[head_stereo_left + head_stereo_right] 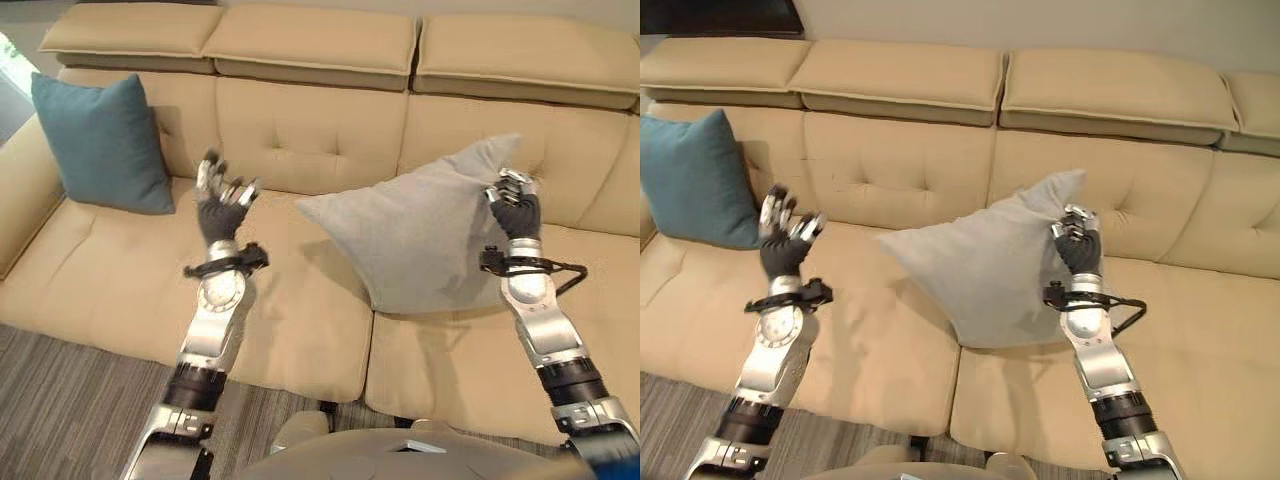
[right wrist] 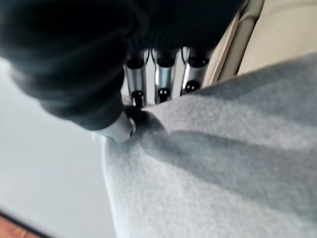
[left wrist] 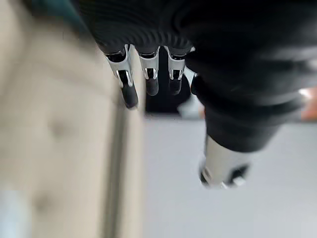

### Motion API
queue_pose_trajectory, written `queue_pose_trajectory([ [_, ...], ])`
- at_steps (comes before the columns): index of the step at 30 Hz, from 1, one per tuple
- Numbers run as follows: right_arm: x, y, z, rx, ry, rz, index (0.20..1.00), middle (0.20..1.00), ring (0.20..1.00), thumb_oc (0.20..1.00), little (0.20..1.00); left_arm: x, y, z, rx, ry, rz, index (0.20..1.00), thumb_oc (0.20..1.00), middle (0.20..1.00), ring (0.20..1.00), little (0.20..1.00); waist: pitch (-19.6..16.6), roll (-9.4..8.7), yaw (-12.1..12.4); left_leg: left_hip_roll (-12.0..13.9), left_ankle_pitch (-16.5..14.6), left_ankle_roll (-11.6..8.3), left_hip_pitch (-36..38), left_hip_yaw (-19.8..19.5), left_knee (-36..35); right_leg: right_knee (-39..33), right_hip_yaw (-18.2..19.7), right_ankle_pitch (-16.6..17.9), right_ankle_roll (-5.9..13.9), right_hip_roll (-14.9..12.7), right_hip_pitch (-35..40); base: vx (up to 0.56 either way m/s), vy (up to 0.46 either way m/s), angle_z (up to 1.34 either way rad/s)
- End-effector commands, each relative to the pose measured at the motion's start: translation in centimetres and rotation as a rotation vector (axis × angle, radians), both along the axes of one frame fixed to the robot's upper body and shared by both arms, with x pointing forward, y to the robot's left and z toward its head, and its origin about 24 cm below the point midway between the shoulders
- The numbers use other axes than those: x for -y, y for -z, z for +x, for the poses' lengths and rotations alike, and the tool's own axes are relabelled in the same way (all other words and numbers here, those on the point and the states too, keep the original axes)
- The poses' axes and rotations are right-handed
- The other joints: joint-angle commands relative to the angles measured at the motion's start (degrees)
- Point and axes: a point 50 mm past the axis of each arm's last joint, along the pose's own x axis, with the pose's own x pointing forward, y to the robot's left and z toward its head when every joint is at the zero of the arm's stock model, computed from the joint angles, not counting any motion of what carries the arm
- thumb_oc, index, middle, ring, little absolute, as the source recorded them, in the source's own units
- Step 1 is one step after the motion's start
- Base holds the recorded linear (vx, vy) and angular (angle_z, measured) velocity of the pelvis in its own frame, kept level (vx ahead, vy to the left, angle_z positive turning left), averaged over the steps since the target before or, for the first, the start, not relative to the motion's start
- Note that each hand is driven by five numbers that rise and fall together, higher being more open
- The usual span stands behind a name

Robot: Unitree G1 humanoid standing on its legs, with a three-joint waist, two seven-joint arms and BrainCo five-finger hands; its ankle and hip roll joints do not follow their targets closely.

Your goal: Pick up all the scattered cushions and arrange them neatly on the sofa.

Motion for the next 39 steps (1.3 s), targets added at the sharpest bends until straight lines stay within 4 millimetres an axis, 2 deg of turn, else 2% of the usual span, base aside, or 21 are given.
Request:
queue_pose_trajectory([
  [1, -0.3, -5.8, 0.3, 0.291, -0.048, 0.024, 0.200, 0.200, 0.200, 0.200, 0.200, -0.1, 0.2, 1.1, 0.001, 0.067, -0.009, 1.000, 1.000, 1.000, 1.000, 1.000, -2.1, -3.40, 0.5, 1.0, -8.6, -2.35, 4.7, 4.1, 0.6, 0.3, 0.0, -2.5, 4.54, -2.3, 1.4, 0.01, 0.040, 0.09],
  [3, -0.4, -5.8, 0.3, 0.294, -0.057, 0.033, 0.200, 0.200, 0.200, 0.200, 0.200, -0.3, 1.9, 0.7, -0.068, 0.078, -0.054, 1.000, 1.000, 1.000, 1.000, 1.000, -1.9, -3.93, 0.6, 1.2, -8.6, -2.38, 4.6, 4.1, 0.6, 0.3, -0.2, -2.4, 4.56, -2.2, 1.3, 0.00, 0.000, 0.00],
  [4, -0.4, -5.8, 0.3, 0.293, -0.058, 0.034, 0.200, 0.200, 0.200, 0.200, 0.200, -0.3, 1.9, 0.7, -0.069, 0.079, -0.055, 1.000, 1.000, 1.000, 1.000, 1.000, -1.9, -3.94, 0.6, 1.2, -8.6, -2.39, 4.6, 4.1, 0.6, 0.3, -0.2, -2.4, 4.55, -2.2, 1.2, 0.00, 0.000, 0.00],
  [5, -0.6, -5.7, 0.3, 0.289, -0.072, 0.041, 0.200, 0.200, 0.200, 0.200, 0.200, 0.0, 3.4, 0.7, -0.140, 0.107, -0.059, 1.000, 1.000, 1.000, 1.000, 1.000, -1.9, -4.41, 0.5, 1.4, -8.6, -2.42, 4.4, 4.1, 0.6, 0.3, -0.2, -2.4, 4.56, -2.1, 1.1, 0.00, 0.000, 0.00],
  [6, -0.6, -5.7, 0.3, 0.290, -0.072, 0.041, 0.200, 0.200, 0.200, 0.200, 0.200, 0.0, 3.4, 0.7, -0.140, 0.107, -0.059, 1.000, 1.000, 1.000, 1.000, 1.000, -1.9, -4.42, 0.5, 1.4, -8.6, -2.42, 4.4, 4.1, 0.6, 0.3, -0.2, -2.4, 4.56, -2.1, 1.0, 0.00, 0.000, 0.00],
  [8, -1.6, -5.8, 0.4, 0.295, -0.121, 0.068, 0.200, 0.200, 0.200, 0.200, 0.200, 1.3, 6.5, 0.3, -0.279, 0.160, -0.093, 1.000, 1.000, 1.000, 1.000, 1.000, -1.6, -5.60, -0.1, 1.7, -8.5, -2.49, 4.0, 4.4, 0.6, 0.3, 0.1, -2.2, 4.51, -1.8, 0.5, 0.00, 0.000, 0.00],
  [9, -1.6, -5.8, 0.4, 0.295, -0.121, 0.068, 0.200, 0.200, 0.200, 0.200, 0.200, 1.3, 6.5, 0.4, -0.278, 0.161, -0.093, 1.000, 1.000, 1.000, 1.000, 1.000, -1.6, -5.60, -0.1, 1.7, -8.5, -2.49, 4.0, 4.4, 0.6, 0.3, 0.2, -2.2, 4.51, -1.8, 0.5, 0.00, 0.000, 0.00],
  [10, -2.3, -5.9, 0.4, 0.300, -0.151, 0.083, 0.200, 0.200, 0.200, 0.200, 0.200, 2.0, 7.5, 0.4, -0.327, 0.176, -0.116, 1.000, 1.000, 1.000, 1.000, 1.000, -1.5, -6.22, -0.5, 1.9, -8.4, -2.51, 3.7, 4.6, 0.6, 0.3, 0.4, -2.0, 4.50, -1.6, 0.0, -0.02, -0.007, -0.05],
  [13, -3.7, -6.5, 0.4, 0.333, -0.211, 0.140, 0.200, 0.200, 0.200, 0.200, 0.200, 3.6, 8.8, 1.0, -0.396, 0.189, -0.160, 1.000, 1.000, 1.000, 1.000, 1.000, -0.9, -7.52, -1.5, 2.2, -8.2, -2.44, 2.6, 5.2, 0.6, 0.3, 1.1, -1.2, 4.53, -1.4, -1.7, -0.04, -0.011, -0.04],
  [16, -4.7, -7.4, 0.2, 0.374, -0.253, 0.167, 0.200, 0.200, 0.200, 0.200, 0.200, 4.6, 9.2, 1.6, -0.423, 0.190, -0.194, 1.000, 1.000, 1.000, 1.000, 1.000, -0.8, -8.32, -2.3, 2.5, -8.1, -2.36, 1.8, 5.9, 0.6, 0.3, 1.8, -0.7, 4.59, -1.2, -3.0, -0.03, -0.010, -0.17],
  [22, -6.2, -8.9, -0.4, 0.445, -0.328, 0.198, 0.200, 0.200, 0.200, 0.200, 0.200, 6.4, 7.7, 3.6, -0.371, 0.237, -0.231, 1.000, 1.000, 1.000, 1.000, 1.000, -0.5, -9.32, -4.0, 2.9, -7.9, -2.25, 0.4, 7.1, 0.6, 0.3, 3.4, 0.4, 4.73, -1.0, -5.5, -0.03, 0.000, -0.19],
  [27, -7.9, -9.8, -0.6, 0.485, -0.424, 0.256, 0.200, 0.200, 0.200, 0.200, 0.200, 8.2, 4.7, 6.3, -0.286, 0.310, -0.193, 1.000, 1.000, 1.000, 1.000, 1.000, -0.8, -10.23, -6.2, 3.3, -7.7, -2.27, -1.3, 8.1, 0.6, 0.3, 4.8, 1.4, 4.89, -0.6, -8.3, -0.02, -0.006, -0.17],
  [28, -8.5, -9.9, -0.5, 0.484, -0.445, 0.268, 0.200, 0.200, 0.200, 0.200, 0.200, 9.1, 3.2, 7.4, -0.241, 0.337, -0.184, 1.000, 1.000, 1.000, 1.000, 1.000, -0.9, -10.48, -7.0, 3.3, -7.6, -2.34, -1.7, 8.1, 0.6, 0.3, 5.0, 1.6, 4.88, -0.4, -8.9, -0.02, -0.014, -0.16],
  [29, -8.9, -10.0, -0.4, 0.485, -0.461, 0.273, 0.200, 0.200, 0.200, 0.200, 0.200, 10.0, 1.5, 8.0, -0.177, 0.376, -0.192, 0.583, 0.583, 0.583, 0.583, 0.583, -1.1, -10.58, -7.5, 3.3, -7.5, -2.33, -2.1, 8.1, 0.6, 0.3, 5.2, 1.8, 4.92, -0.4, -9.4, -0.01, -0.012, -0.16],
  [30, -8.9, -10.0, -0.4, 0.486, -0.461, 0.273, 0.200, 0.200, 0.200, 0.200, 0.200, 10.0, 1.5, 8.1, -0.176, 0.376, -0.192, 0.460, 0.460, 0.460, 0.460, 0.460, -1.1, -10.58, -7.5, 3.3, -7.5, -2.33, -2.1, 8.1, 0.6, 0.3, 5.2, 1.9, 4.92, -0.4, -9.5, 0.00, -0.014, -0.16],
  [31, -9.0, -9.9, -0.3, 0.478, -0.462, 0.278, 0.200, 0.200, 0.200, 0.200, 0.200, 10.8, 0.1, 8.4, -0.116, 0.403, -0.207, 0.200, 0.200, 0.200, 0.200, 0.200, -1.3, -10.62, -7.7, 3.4, -7.5, -2.36, -2.2, 8.3, 0.6, 0.3, 5.3, 2.0, 4.96, -0.4, -9.7, 0.01, -0.007, -0.15],
  [32, -9.0, -9.9, -0.3, 0.478, -0.462, 0.278, 0.200, 0.200, 0.200, 0.200, 0.200, 10.8, 0.1, 8.4, -0.116, 0.404, -0.207, 0.200, 0.200, 0.200, 0.200, 0.200, -1.3, -10.63, -7.7, 3.4, -7.5, -2.36, -2.2, 8.3, 0.6, 0.3, 5.3, 2.0, 4.96, -0.4, -9.7, 0.03, -0.008, -0.06],
  [33, -8.9, -9.4, -0.1, 0.453, -0.448, 0.271, 0.200, 0.200, 0.200, 0.200, 0.200, 12.0, -1.6, 8.5, -0.041, 0.455, -0.243, 0.200, 0.200, 0.200, 0.200, 0.200, -1.3, -10.44, -7.7, 3.1, -7.7, -2.33, -2.0, 8.3, 0.6, 0.3, 5.2, 1.9, 5.00, -0.7, -9.5, 0.03, 0.004, -0.04],
  [34, -8.8, -9.2, 0.0, 0.446, -0.441, 0.266, 0.200, 0.200, 0.200, 0.200, 0.200, 12.3, -2.0, 8.4, -0.016, 0.474, -0.250, 0.200, 0.200, 0.200, 0.200, 0.200, -1.3, -10.28, -7.5, 3.0, -7.8, -2.28, -1.7, 8.3, 0.6, 0.4, 5.1, 1.8, 4.99, -0.8, -9.3, 0.04, 0.006, -0.03],
  [39, -7.6, -8.2, 0.2, 0.409, -0.380, 0.235, 0.200, 0.200, 0.200, 0.200, 0.200, 13.2, -3.3, 7.4, 0.065, 0.545, -0.266, 0.200, 0.200, 0.200, 0.200, 0.200, -1.0, -9.07, -6.7, 2.5, -8.2, -2.10, -1.0, 7.9, 0.6, 0.4, 4.5, 1.4, 4.95, -1.3, -8.4, 0.01, -0.002, 0.00],
])
